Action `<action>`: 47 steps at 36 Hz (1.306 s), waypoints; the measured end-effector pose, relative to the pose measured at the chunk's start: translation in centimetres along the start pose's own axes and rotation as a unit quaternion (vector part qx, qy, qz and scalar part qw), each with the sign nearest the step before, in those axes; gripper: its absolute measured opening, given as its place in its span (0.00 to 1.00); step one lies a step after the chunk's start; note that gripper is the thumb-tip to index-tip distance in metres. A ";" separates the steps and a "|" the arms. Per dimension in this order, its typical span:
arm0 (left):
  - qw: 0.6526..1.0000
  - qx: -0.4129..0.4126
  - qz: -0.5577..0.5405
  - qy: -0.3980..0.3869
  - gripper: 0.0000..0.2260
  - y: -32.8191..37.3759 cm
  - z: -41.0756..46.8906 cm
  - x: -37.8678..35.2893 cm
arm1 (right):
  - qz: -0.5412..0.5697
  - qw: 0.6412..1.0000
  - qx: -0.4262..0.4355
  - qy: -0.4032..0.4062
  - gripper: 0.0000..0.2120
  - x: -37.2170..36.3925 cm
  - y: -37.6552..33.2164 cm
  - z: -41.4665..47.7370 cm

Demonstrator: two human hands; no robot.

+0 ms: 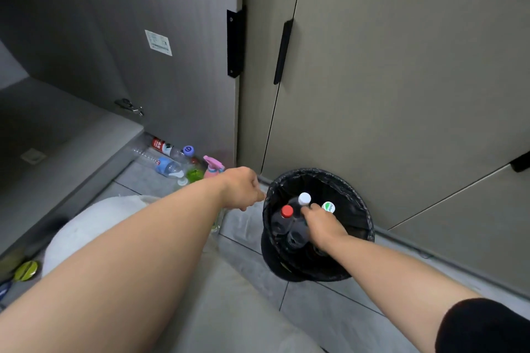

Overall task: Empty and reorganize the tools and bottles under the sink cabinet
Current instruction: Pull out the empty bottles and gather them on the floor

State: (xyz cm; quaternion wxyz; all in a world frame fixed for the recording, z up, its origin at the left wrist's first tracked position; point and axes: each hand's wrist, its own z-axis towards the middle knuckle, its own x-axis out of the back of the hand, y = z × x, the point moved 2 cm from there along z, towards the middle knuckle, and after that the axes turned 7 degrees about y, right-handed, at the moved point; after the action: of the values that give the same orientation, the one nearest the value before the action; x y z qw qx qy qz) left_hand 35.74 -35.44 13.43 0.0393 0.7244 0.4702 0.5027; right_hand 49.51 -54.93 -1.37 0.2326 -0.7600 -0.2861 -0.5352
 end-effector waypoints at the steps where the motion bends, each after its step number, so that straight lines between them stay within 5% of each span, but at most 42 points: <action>1: 1.000 -0.002 0.005 0.002 0.10 0.0 0.1 0.0 | 0.003 1.000 -0.002 0.004 0.19 0.0 0.0 0.1; 9: 0.998 -0.034 0.043 0.017 0.10 0.3 0.1 0.8 | -0.042 0.999 -0.001 -0.021 0.22 1.3 -1.0 0.0; 16: 1.000 -0.028 0.006 -0.007 0.11 -1.9 -0.3 6.0 | -0.022 0.985 0.077 0.150 0.12 8.9 -5.3 0.3; 21: 0.993 -0.006 0.023 0.114 0.08 -8.7 0.1 11.5 | 0.095 0.958 0.189 0.193 0.06 13.7 -12.2 1.9; 24: 0.986 0.043 -0.004 0.161 0.07 -15.0 -0.2 13.0 | 0.164 0.938 0.251 0.174 0.01 15.0 -17.2 3.9; 31: 0.990 0.101 0.017 0.101 0.10 -28.2 -0.9 13.4 | 0.189 0.931 0.310 0.044 0.08 13.0 -29.9 11.1; 38: 0.991 0.117 0.023 0.062 0.08 -38.0 0.6 11.3 | 0.143 0.960 0.214 -0.113 0.16 5.0 -40.4 21.6; 47: 0.983 0.132 -0.121 0.039 0.08 -44.9 3.6 5.8 | -0.080 0.985 0.100 -0.115 0.39 -4.5 -46.0 30.6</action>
State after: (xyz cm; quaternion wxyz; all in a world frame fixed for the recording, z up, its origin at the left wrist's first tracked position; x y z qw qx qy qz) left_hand 10.01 -4.83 -8.10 -0.0146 0.6409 0.6179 0.4552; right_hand 37.67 -2.14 -13.24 0.2291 -0.7642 -0.4230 -0.4296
